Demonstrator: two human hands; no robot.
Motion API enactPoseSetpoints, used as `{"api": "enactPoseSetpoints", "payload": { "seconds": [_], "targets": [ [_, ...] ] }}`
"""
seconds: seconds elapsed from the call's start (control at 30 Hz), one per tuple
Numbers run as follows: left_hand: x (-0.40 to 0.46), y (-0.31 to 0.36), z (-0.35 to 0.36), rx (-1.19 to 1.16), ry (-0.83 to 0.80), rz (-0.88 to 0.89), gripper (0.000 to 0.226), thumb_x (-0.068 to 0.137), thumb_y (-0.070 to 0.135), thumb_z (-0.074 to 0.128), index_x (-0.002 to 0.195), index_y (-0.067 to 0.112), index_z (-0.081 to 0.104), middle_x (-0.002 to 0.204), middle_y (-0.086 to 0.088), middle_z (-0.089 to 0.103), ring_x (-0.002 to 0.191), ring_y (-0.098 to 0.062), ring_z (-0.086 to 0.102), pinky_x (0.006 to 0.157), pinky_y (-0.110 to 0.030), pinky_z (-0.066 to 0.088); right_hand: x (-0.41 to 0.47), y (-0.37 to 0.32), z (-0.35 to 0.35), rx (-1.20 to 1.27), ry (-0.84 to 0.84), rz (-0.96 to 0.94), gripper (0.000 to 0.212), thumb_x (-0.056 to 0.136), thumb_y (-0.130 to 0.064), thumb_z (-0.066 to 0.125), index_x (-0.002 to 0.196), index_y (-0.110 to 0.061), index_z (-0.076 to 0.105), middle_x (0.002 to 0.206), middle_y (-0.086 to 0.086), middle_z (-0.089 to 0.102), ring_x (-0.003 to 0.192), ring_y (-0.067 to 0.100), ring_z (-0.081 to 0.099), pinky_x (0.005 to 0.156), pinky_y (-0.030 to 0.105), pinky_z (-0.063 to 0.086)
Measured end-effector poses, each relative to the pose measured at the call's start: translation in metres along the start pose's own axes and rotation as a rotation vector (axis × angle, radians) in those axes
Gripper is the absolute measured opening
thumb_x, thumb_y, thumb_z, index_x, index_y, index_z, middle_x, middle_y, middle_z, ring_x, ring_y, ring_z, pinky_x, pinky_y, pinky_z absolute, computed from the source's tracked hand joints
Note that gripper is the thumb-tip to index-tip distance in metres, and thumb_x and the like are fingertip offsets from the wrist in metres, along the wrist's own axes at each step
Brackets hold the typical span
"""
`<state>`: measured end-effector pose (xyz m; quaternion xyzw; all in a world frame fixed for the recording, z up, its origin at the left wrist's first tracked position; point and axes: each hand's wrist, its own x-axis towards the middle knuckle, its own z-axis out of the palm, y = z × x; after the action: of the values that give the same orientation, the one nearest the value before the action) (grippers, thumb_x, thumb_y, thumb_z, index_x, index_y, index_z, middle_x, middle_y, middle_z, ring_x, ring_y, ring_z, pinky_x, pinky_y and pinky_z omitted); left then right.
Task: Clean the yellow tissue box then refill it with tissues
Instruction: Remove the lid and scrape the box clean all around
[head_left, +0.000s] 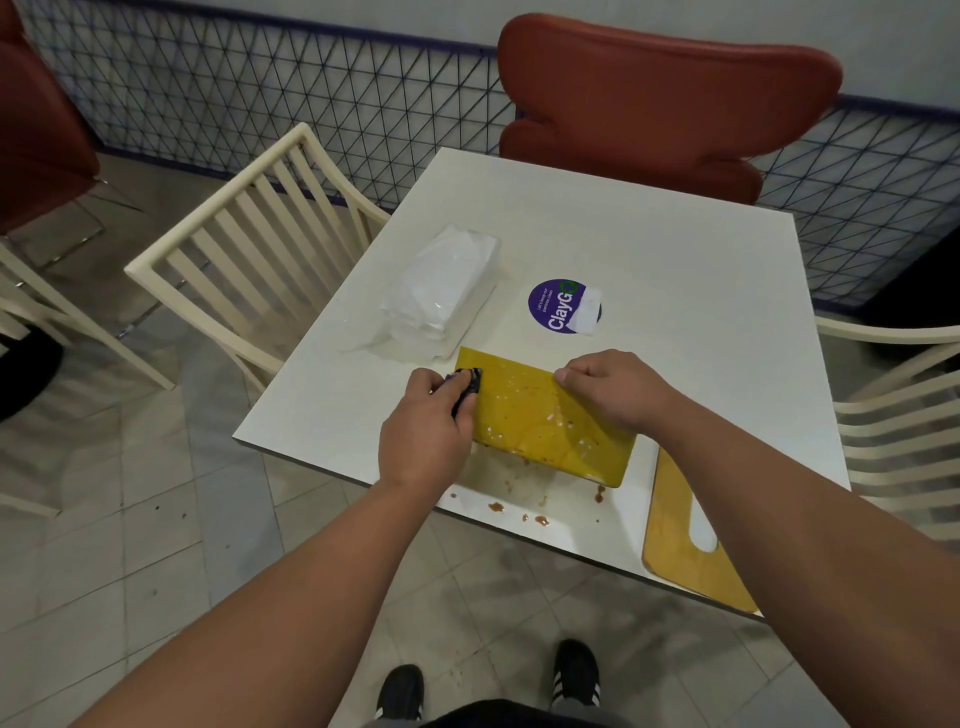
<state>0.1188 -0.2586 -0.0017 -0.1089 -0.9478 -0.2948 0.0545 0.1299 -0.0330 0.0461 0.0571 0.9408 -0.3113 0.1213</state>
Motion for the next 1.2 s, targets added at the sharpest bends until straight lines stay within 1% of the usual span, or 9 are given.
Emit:
{"api": "enactPoseSetpoints", "payload": {
  "seconds": [0.13, 0.3, 0.43, 0.6, 0.7, 0.9, 0.97, 1.13, 1.2],
  "targets": [
    [-0.012, 0.004, 0.005, 0.058, -0.049, 0.13, 0.034, 0.096, 0.036, 0.051, 0.127, 0.027, 0.061, 0.105, 0.001, 0.052, 0.072, -0.017, 0.055, 0.057, -0.025, 0.038, 0.001, 0.002, 0.003, -0.047, 0.021, -0.018, 0.039, 0.1, -0.042, 0.04, 0.101, -0.017, 0.07, 0.096, 0.0, 0.065, 0.089, 0.018, 0.056, 0.074, 0.03, 0.041],
    [-0.005, -0.005, 0.001, 0.019, 0.009, 0.03, 0.033, 0.095, 0.035, 0.053, 0.125, 0.026, 0.063, 0.103, 0.001, 0.052, 0.069, -0.02, 0.057, 0.056, -0.029, 0.047, 0.002, 0.006, 0.005, -0.091, 0.067, -0.028, 0.037, 0.1, -0.043, 0.039, 0.092, -0.02, 0.067, 0.09, -0.003, 0.063, 0.086, 0.017, 0.055, 0.07, 0.028, 0.038],
    [-0.015, -0.004, 0.004, 0.069, -0.057, 0.177, 0.032, 0.095, 0.035, 0.054, 0.125, 0.027, 0.063, 0.104, 0.001, 0.053, 0.071, -0.018, 0.057, 0.056, -0.025, 0.04, 0.001, 0.007, 0.006, -0.098, 0.09, -0.036, 0.038, 0.1, -0.043, 0.039, 0.099, -0.02, 0.069, 0.094, -0.001, 0.065, 0.086, 0.017, 0.055, 0.071, 0.029, 0.039],
    [-0.012, -0.015, 0.002, 0.027, -0.006, 0.059, 0.032, 0.095, 0.035, 0.054, 0.125, 0.026, 0.063, 0.102, 0.002, 0.052, 0.069, -0.019, 0.057, 0.056, -0.027, 0.045, 0.002, 0.007, 0.006, -0.082, 0.093, -0.022, 0.038, 0.1, -0.044, 0.039, 0.099, -0.021, 0.069, 0.093, -0.003, 0.063, 0.086, 0.017, 0.055, 0.068, 0.028, 0.038],
    [-0.026, -0.01, 0.009, 0.052, -0.036, 0.19, 0.03, 0.092, 0.032, 0.059, 0.121, 0.025, 0.065, 0.101, 0.002, 0.055, 0.067, -0.018, 0.059, 0.053, -0.028, 0.047, 0.003, 0.007, 0.006, -0.092, 0.093, -0.021, 0.037, 0.1, -0.044, 0.039, 0.101, -0.022, 0.068, 0.094, -0.003, 0.063, 0.087, 0.017, 0.054, 0.069, 0.028, 0.038],
    [-0.025, -0.021, 0.008, 0.054, 0.008, 0.154, 0.03, 0.091, 0.032, 0.059, 0.118, 0.023, 0.067, 0.097, 0.001, 0.056, 0.061, -0.019, 0.058, 0.048, -0.026, 0.046, 0.004, 0.007, 0.006, -0.107, 0.097, -0.024, 0.039, 0.1, -0.044, 0.038, 0.106, -0.02, 0.068, 0.1, 0.0, 0.065, 0.086, 0.015, 0.052, 0.072, 0.028, 0.038],
    [-0.026, -0.02, 0.007, 0.074, -0.033, 0.208, 0.029, 0.091, 0.031, 0.061, 0.118, 0.024, 0.067, 0.098, 0.001, 0.056, 0.062, -0.02, 0.058, 0.049, -0.027, 0.045, 0.003, 0.006, 0.006, -0.115, 0.096, -0.02, 0.038, 0.1, -0.044, 0.037, 0.108, -0.021, 0.067, 0.103, 0.0, 0.065, 0.087, 0.015, 0.052, 0.073, 0.028, 0.038],
    [0.007, -0.009, -0.006, 0.019, 0.022, 0.05, 0.032, 0.096, 0.034, 0.053, 0.125, 0.026, 0.062, 0.103, -0.001, 0.052, 0.072, -0.023, 0.058, 0.06, -0.031, 0.049, 0.002, 0.008, 0.007, -0.12, 0.095, -0.036, 0.038, 0.1, -0.043, 0.038, 0.102, -0.021, 0.068, 0.098, -0.001, 0.065, 0.086, 0.015, 0.052, 0.071, 0.028, 0.036],
    [0.015, 0.005, -0.006, 0.031, 0.007, 0.085, 0.033, 0.096, 0.035, 0.051, 0.127, 0.027, 0.061, 0.107, -0.001, 0.052, 0.075, -0.023, 0.058, 0.063, -0.031, 0.047, 0.002, 0.007, 0.007, -0.116, 0.095, -0.034, 0.038, 0.1, -0.043, 0.038, 0.1, -0.021, 0.068, 0.094, -0.002, 0.064, 0.085, 0.016, 0.053, 0.07, 0.028, 0.037]
  ]
}}
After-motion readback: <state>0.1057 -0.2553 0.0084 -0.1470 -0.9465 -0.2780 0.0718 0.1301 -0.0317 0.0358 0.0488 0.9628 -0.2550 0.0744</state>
